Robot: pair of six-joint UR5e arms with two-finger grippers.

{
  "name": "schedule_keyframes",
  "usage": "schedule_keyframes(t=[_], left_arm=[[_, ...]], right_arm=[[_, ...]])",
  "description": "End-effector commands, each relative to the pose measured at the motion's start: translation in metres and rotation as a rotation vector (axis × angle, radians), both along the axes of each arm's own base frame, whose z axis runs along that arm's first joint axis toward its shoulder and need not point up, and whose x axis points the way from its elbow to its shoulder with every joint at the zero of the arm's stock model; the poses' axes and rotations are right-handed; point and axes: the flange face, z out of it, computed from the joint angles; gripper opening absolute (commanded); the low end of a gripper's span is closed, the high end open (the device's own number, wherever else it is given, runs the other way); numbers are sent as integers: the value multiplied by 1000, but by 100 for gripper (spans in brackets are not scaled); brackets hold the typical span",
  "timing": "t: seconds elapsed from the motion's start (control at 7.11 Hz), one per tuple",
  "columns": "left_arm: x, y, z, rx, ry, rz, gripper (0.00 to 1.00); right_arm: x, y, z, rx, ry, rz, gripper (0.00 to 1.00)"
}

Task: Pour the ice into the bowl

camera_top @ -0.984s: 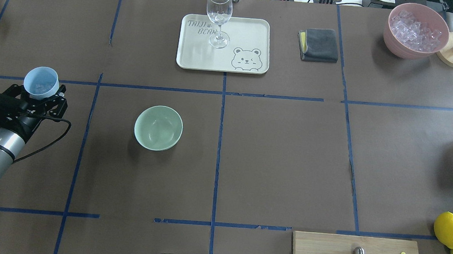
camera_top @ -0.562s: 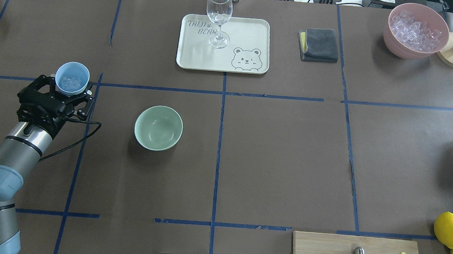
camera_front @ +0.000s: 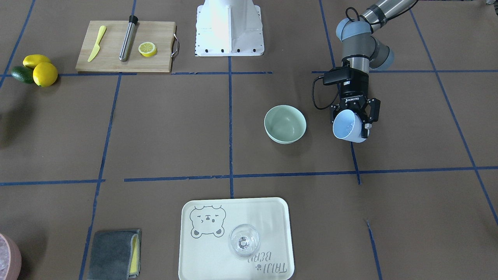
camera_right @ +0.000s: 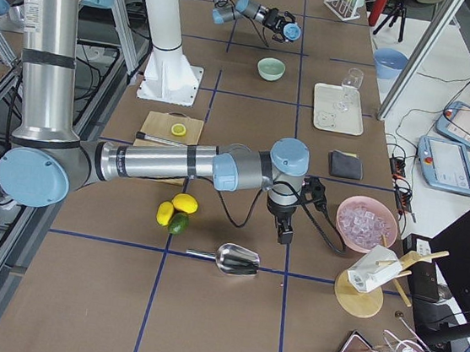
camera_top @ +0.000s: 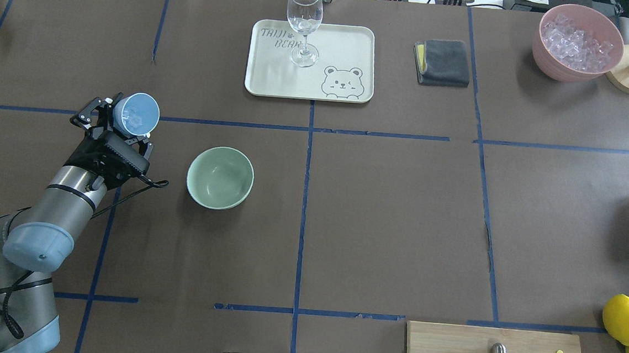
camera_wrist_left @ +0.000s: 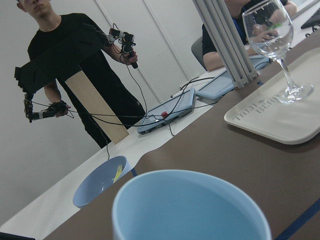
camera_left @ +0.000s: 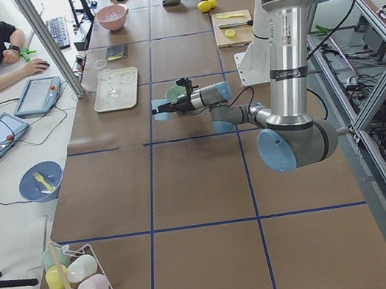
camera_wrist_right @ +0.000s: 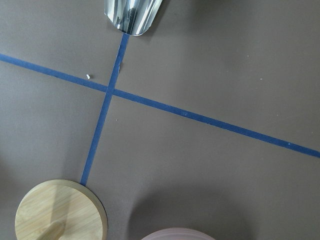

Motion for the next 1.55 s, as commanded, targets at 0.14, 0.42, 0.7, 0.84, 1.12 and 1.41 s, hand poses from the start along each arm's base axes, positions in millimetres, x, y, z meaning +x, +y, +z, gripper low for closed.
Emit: schedule_keyframes(t=[0.14, 0.42, 0.7, 0.84, 1.12, 1.41], left_arm=[[9, -3, -14, 95, -329, 44, 0], [44, 10, -46, 124, -277, 74, 0], [66, 38, -51, 147, -306, 106, 0], [64, 39, -55, 181, -390, 108, 0], [66, 40, -53, 211, -489, 122, 0], [65, 40, -54, 253, -613, 140, 0]], right_arm=[[2, 5, 6, -12, 1, 4, 100], [3, 6, 7, -15, 1, 5, 100], [3, 6, 9, -23, 1, 9, 100], [3, 6, 10, -24, 1, 9, 100], [3, 6, 11, -27, 1, 10, 100], [3, 5, 10, -25, 1, 10, 100]])
